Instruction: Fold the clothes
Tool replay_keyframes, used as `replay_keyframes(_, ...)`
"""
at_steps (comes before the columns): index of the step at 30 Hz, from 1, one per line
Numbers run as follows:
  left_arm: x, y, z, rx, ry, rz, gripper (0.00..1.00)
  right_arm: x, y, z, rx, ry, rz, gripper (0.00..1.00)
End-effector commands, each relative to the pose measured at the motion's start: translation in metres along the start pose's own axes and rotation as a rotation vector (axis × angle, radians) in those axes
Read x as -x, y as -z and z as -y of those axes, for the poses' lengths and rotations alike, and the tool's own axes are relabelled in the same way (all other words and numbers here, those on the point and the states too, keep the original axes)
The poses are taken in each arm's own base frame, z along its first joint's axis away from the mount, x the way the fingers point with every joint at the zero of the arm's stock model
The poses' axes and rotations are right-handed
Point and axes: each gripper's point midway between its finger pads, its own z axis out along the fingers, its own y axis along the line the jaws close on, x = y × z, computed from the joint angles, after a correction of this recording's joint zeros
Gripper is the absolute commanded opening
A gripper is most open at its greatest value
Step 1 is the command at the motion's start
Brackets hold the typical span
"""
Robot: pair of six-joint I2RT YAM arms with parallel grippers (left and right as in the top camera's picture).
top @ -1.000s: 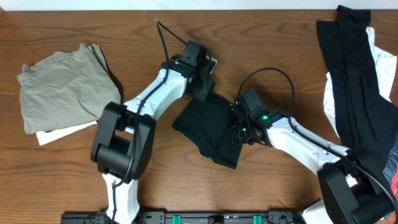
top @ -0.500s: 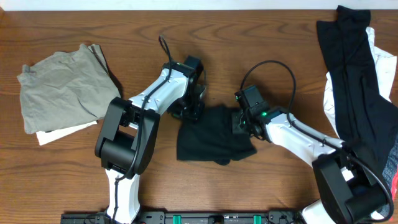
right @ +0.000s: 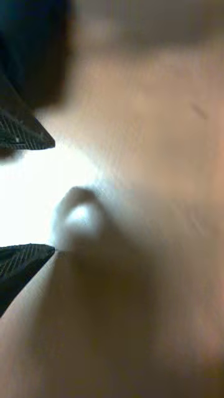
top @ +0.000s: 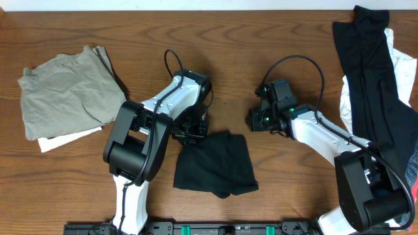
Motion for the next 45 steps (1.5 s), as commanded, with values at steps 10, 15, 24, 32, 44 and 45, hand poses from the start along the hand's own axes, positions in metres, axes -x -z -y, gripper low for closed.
replay_keyframes(10, 0.000, -0.013, -0.006, 0.033, 0.016, -0.022, 0.08, -0.060, 0.007, -0.038, 0.194, -0.004, -0.254, 0.46)
replay_keyframes(15, 0.000, -0.013, -0.006, 0.033, 0.016, -0.022, 0.08, -0.060, 0.007, -0.039, 0.194, -0.002, -0.256, 0.25)
replay_keyframes(24, 0.000, -0.013, -0.006, 0.033, 0.016, -0.022, 0.08, -0.060, 0.005, -0.034, 0.166, -0.001, -0.250, 0.01)
replay_keyframes(32, 0.000, -0.013, -0.006, 0.033, 0.017, -0.022, 0.08, -0.059, 0.003, -0.023, 0.107, 0.001, -0.241, 0.37)
replay_keyframes(44, 0.001, -0.013, -0.006, 0.033, 0.016, -0.019, 0.08, -0.073, -0.010, -0.031, 0.188, -0.019, -0.300, 0.37)
replay_keyframes(45, 0.001, -0.012, -0.006, 0.033, 0.016, -0.019, 0.08, -0.075, -0.012, -0.033, 0.200, -0.020, -0.309, 0.36)
